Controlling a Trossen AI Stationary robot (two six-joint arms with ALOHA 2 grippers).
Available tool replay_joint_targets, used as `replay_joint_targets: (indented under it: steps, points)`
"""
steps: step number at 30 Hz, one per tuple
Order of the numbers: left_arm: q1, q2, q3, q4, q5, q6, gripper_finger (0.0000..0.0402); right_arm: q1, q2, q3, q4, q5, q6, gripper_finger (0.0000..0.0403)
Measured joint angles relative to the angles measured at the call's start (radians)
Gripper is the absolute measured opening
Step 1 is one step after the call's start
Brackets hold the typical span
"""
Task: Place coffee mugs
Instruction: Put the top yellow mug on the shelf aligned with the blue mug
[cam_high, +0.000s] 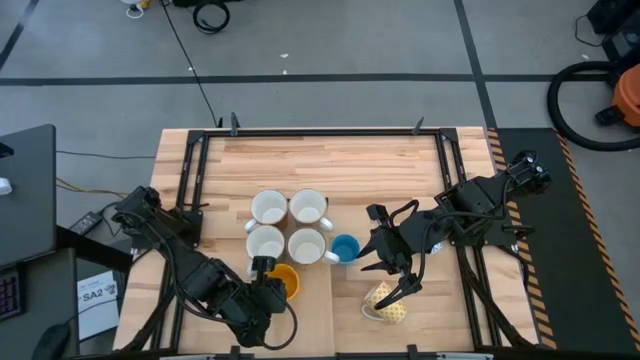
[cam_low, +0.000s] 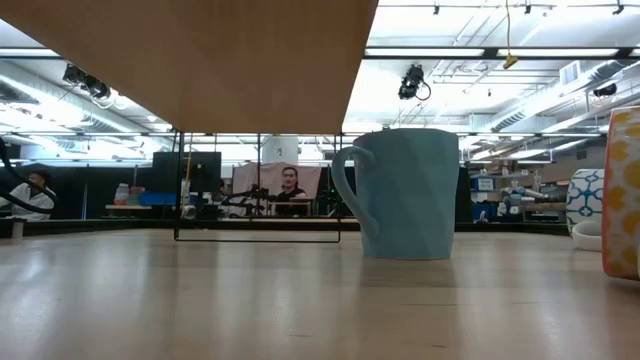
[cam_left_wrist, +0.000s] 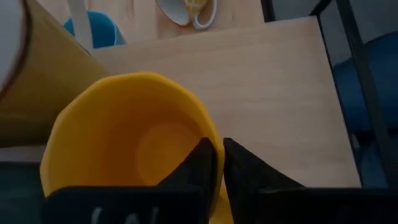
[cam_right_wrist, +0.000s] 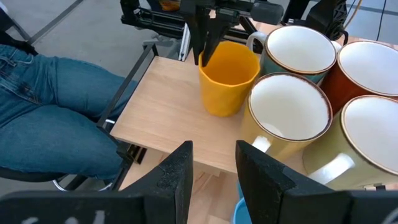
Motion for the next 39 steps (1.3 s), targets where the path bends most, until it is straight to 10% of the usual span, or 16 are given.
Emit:
replay_joint_targets:
  steps: [39]
  points:
    - [0.004,-0.057,-0.001,-0.111,0.123,0.059,0.0045,0.000,0.000,0.000,0.000,0.000,0.000,0.0126]
